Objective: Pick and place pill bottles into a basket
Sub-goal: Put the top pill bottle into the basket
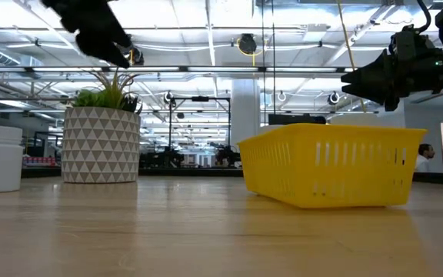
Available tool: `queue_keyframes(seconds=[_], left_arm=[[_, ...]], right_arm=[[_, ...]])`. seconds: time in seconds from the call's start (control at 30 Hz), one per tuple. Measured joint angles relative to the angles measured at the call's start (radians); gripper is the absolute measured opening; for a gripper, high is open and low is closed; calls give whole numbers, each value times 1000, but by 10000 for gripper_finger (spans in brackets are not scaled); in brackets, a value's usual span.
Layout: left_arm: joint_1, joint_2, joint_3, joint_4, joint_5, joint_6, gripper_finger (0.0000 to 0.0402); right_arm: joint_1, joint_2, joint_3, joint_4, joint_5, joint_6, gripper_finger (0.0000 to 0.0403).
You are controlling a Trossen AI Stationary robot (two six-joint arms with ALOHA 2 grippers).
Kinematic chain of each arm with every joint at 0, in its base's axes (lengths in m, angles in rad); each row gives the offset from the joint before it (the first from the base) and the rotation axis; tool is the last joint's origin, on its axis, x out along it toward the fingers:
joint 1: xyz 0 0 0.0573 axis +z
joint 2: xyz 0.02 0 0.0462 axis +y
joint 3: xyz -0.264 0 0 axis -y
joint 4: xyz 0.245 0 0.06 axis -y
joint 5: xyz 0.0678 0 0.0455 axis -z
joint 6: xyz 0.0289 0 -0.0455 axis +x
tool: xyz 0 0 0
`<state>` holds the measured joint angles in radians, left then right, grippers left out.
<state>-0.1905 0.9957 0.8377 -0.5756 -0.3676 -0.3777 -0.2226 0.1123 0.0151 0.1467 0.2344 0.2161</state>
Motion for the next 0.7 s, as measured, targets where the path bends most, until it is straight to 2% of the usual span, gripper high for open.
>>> queue_keyframes(seconds=[0.13,0.3,0.43,0.7], left_arm=[[-3,-106,-119,44,99,-10,395],[-2,-133,-205,42,203,-26,395],[-4,-118,-198,-69,286,-62,395],[-50,-112,-164,-234,346,-210,395]], right_arm=[[0,0,0,0,0,0,177],[0,0,0,0,0,0,174],[0,0,0,0,0,0,175],[0,0,0,2,0,0,176]])
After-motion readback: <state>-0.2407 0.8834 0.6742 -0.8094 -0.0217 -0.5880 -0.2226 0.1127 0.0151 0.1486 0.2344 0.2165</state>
